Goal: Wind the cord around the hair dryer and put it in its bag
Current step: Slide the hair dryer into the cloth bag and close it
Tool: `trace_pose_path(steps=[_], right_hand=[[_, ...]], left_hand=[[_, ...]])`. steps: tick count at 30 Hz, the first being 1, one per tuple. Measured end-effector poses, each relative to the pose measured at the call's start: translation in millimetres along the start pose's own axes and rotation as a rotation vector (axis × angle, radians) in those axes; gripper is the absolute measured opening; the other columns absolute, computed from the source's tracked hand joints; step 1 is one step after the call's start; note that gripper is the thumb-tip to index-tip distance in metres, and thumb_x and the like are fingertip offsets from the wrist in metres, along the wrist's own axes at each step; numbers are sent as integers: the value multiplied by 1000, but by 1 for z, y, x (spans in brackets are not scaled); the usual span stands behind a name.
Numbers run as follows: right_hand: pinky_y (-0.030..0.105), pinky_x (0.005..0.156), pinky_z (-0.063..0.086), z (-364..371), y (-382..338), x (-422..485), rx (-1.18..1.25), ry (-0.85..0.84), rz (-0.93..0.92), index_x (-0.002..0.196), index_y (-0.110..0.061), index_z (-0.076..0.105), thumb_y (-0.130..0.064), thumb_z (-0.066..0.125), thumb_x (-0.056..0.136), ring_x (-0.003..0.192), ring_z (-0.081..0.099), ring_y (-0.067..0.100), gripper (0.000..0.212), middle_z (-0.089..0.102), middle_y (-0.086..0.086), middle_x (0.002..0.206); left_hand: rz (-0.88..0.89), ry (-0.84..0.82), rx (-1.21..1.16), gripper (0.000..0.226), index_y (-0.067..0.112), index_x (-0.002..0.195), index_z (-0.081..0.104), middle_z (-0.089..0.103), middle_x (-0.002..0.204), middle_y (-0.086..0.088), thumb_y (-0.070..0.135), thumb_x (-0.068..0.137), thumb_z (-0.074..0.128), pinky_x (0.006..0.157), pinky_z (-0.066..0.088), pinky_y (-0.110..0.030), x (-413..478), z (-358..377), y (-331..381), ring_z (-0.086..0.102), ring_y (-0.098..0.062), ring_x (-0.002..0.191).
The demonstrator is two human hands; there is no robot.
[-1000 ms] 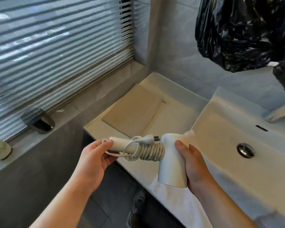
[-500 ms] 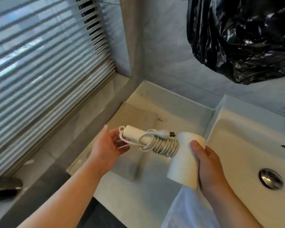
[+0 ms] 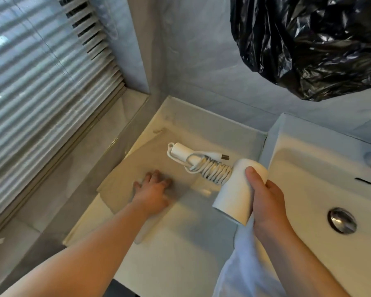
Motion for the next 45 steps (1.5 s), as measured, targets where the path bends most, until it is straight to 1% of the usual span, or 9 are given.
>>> trace_pose_path(steps=[10,13,15,17,22,26,33,39,45], right_hand=[[34,65,49,-7,-2,-7,-44,101,-27,107,-13,63,-46,70,78,81,63,24,45,67,5,95],[45,76,56,-13,-5,-10,-45,120,-18,103,-17,64,-48,71,75,82,64,23,42,67,3,94],[37,66,52,-18,-8,-12,-43,132,-40,103,-14,63,-45,70,79,78,61,21,40,66,3,92],[31,59,43,-24,-10,-14,-38,146,-61,103,-12,62,-42,69,81,74,59,18,39,64,2,89],[36,70,48,-37,-6,-15,-28,167,-79,101,-16,63,-45,70,78,83,62,20,37,67,3,96],[38,74,50,-43,3,-16,39,129,-71,98,-18,63,-44,68,82,88,63,25,31,68,8,102],[40,74,50,-46,9,-21,66,89,-49,96,-18,63,-41,67,83,87,63,25,27,68,8,99],[45,76,52,-46,15,-34,-68,-2,-62,106,-18,61,-43,71,73,90,64,27,42,67,7,103],[43,71,55,-36,35,-62,-155,-90,-35,104,-20,59,-32,72,80,90,65,30,29,66,8,103]], left_hand=[[324,2,154,26,25,105,69,34,155,7,23,80,60,119,3,-40,-13,-14,-34,20,-15,147],[247,54,124,39,24,94,71,48,143,1,48,75,47,116,20,-41,-23,-22,-27,34,-25,139],[219,202,-33,59,19,95,70,59,118,-6,61,72,35,96,40,-37,-28,-26,-3,51,-31,118],[167,210,-192,54,16,100,65,61,108,-7,63,80,48,85,46,-35,-29,-17,30,57,-30,108],[-13,42,-168,71,20,116,63,67,113,-1,76,72,53,84,51,-33,-20,15,82,63,-23,106],[52,65,-33,49,18,116,64,67,117,-7,52,85,49,88,52,-35,-13,17,83,63,-27,108],[100,32,-200,36,14,115,64,66,121,-12,35,98,41,91,47,-34,-26,12,64,61,-31,112],[-73,211,-466,6,16,93,50,61,83,-7,20,89,48,64,46,-37,-58,-5,24,62,-34,83],[-118,411,-635,26,12,83,50,58,70,-8,34,96,48,58,43,-38,-93,-22,-8,58,-29,68]])
Point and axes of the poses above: each hand's wrist, its own x-axis towards the middle knuckle, its own z-axis out of the palm, y = z × x, the point moved 4 cm from there along x, towards the middle knuckle
